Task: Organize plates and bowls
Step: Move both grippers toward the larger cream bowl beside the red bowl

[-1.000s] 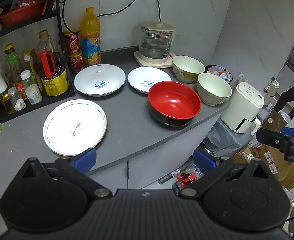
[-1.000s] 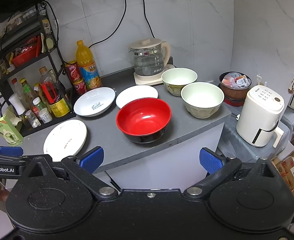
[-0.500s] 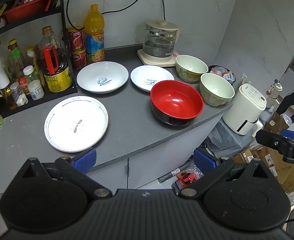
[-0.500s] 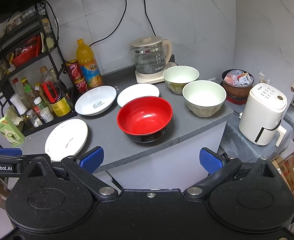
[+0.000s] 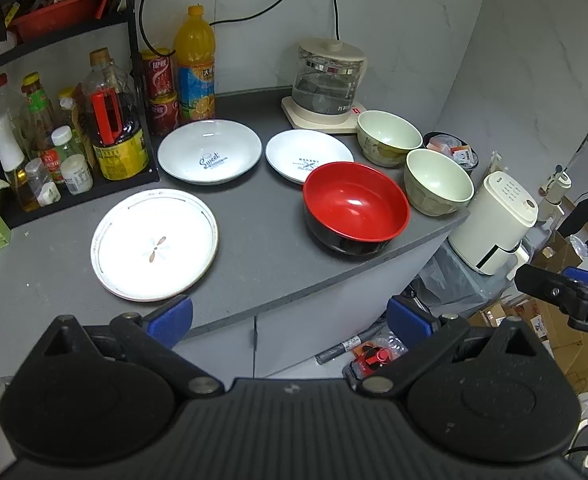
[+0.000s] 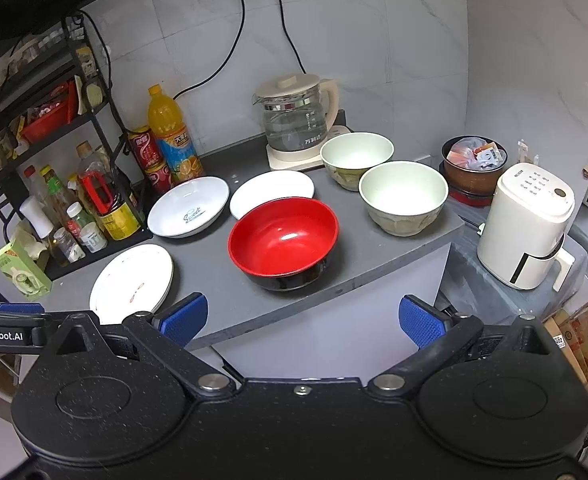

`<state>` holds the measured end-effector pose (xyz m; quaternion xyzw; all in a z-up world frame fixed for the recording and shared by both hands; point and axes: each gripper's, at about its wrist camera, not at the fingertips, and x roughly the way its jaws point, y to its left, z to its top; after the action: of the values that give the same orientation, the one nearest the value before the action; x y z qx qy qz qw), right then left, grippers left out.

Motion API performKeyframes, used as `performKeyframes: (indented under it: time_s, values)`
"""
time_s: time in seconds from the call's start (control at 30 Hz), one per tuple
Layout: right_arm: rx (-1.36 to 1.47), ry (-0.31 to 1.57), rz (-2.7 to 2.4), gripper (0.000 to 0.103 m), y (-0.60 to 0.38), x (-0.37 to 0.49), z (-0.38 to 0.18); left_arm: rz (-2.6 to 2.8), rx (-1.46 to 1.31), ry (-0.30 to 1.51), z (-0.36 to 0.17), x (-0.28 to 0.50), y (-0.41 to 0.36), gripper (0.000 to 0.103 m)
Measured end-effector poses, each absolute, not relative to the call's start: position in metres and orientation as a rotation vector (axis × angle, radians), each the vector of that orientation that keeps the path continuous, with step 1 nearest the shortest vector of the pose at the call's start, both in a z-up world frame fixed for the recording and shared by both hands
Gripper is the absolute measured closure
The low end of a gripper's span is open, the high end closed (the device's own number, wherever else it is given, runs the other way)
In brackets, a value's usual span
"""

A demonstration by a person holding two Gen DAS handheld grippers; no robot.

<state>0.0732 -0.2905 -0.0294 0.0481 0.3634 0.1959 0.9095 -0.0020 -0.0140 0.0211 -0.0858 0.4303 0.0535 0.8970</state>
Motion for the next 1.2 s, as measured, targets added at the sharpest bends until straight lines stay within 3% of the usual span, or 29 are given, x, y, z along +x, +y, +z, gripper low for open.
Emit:
performKeyframes:
  time_s: [0.53,1.2]
  values:
    - [0.146,0.753,0.318,0.0,-0.309,0.118,-0.043,0.055,-0.134,0.899,0.025,0.045,-0.04,0.001]
    - [0.239,0.784,0.167,0.0,-0.327,0.218,-0.065,-0.136,-0.098,0.922,-0.002,0.209,-0.065,0.003]
